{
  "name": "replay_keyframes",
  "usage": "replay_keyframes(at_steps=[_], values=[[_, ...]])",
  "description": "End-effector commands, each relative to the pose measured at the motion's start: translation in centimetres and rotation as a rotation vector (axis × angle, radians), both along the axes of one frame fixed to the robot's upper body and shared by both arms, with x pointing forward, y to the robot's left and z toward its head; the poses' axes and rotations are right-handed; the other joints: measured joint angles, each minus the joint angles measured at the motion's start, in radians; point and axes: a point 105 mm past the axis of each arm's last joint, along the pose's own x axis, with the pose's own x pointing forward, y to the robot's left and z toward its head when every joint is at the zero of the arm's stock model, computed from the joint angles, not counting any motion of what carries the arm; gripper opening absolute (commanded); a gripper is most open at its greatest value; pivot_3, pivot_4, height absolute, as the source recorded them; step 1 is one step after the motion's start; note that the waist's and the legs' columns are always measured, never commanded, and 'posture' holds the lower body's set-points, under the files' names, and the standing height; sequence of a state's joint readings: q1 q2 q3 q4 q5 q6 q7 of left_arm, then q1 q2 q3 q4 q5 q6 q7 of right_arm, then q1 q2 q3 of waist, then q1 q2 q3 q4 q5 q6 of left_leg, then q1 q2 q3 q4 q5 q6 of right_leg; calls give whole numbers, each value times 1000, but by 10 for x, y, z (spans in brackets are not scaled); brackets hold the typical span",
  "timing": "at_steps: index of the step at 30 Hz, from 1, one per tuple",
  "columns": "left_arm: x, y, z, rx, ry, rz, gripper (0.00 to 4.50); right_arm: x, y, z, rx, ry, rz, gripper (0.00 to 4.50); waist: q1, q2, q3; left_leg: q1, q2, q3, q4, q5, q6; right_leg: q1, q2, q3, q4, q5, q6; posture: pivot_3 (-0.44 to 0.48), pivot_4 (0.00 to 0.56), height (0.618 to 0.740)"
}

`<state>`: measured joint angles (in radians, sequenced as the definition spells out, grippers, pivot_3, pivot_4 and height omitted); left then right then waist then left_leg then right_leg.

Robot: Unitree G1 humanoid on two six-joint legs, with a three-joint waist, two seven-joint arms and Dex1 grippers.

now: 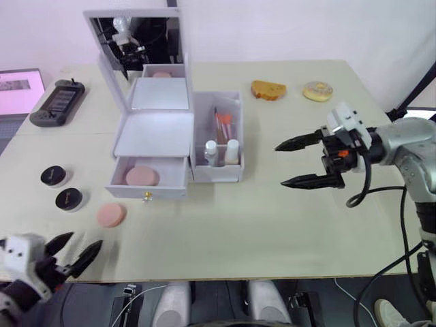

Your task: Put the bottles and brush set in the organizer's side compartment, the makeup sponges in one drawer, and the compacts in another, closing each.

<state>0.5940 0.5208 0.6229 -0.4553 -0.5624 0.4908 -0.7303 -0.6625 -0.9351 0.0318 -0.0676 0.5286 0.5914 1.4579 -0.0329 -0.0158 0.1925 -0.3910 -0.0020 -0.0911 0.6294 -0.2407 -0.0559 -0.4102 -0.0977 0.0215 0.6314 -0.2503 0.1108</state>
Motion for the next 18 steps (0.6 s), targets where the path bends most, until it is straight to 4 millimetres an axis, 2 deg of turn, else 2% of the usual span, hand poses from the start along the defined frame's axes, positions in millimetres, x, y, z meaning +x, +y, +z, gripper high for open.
replay_keyframes(at_steps=[1, 13, 18], values=[[8, -6, 4, 41, 26, -14, 4447, 0, 2, 10, -14, -57, -2, 4500, -1, 0, 0, 0, 0, 0, 0, 0, 0, 0, 0, 0, 0, 0, 0, 0, 150, 740], [48, -14, 9, 88, 53, 4, 4447, 1, 7, 15, 16, -77, -27, 4500, -4, 0, 0, 0, 0, 0, 0, 0, 0, 0, 0, 0, 0, 0, 0, 0, 150, 740], [50, -16, 5, 101, 79, 1, 4447, -1, 8, 17, 19, -77, -31, 4500, -9, 0, 0, 0, 0, 0, 0, 0, 0, 0, 0, 0, 0, 0, 0, 0, 150, 740]])
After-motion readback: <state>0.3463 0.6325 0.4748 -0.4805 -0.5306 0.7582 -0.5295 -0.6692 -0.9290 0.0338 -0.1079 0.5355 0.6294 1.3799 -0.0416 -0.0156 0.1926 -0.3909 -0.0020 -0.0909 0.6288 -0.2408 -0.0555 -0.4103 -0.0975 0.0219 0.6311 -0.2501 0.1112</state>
